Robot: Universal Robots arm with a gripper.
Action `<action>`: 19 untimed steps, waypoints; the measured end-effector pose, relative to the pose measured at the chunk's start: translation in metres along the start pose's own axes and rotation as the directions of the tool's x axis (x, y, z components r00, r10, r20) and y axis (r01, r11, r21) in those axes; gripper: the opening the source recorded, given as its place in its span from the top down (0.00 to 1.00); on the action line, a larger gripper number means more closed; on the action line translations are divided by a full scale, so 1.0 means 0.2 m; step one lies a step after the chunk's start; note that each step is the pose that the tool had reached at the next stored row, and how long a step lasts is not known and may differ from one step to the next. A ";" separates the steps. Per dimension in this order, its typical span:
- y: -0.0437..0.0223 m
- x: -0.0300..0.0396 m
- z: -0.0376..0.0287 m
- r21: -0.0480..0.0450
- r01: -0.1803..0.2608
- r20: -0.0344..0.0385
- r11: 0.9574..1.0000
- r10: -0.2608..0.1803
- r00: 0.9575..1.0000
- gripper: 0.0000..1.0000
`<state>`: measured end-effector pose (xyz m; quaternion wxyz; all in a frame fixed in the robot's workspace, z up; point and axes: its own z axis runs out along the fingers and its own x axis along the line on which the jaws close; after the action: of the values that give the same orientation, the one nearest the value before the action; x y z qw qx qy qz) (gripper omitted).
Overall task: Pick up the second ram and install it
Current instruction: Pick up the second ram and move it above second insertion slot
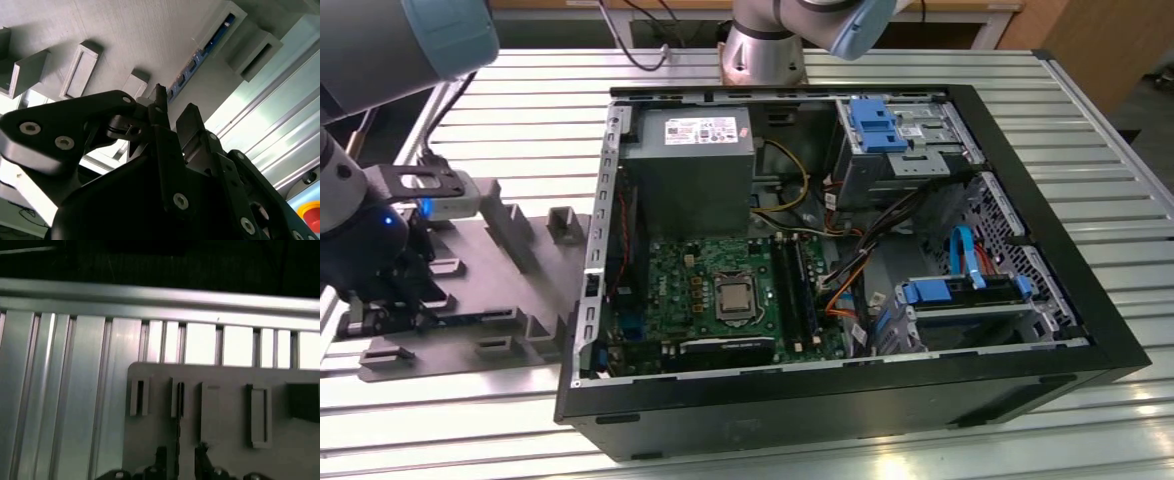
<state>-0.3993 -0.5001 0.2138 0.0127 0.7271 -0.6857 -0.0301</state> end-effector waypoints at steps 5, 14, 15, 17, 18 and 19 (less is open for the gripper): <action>-0.002 0.001 0.031 0.000 0.000 0.000 1.000 0.000 1.000 0.64; -0.004 0.002 0.074 0.000 0.000 -0.002 1.000 0.000 1.000 0.64; -0.005 0.002 0.076 0.000 0.000 -0.003 1.000 0.000 1.000 0.64; -0.004 0.002 0.077 -0.001 0.000 -0.005 1.000 0.000 1.000 0.64; -0.004 0.002 0.077 -0.001 0.000 -0.005 1.000 0.000 1.000 0.64; -0.004 0.002 0.077 -0.001 0.000 -0.005 1.000 0.000 1.000 0.64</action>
<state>-0.3993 -0.5002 0.1984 0.0148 0.7271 -0.6858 -0.0284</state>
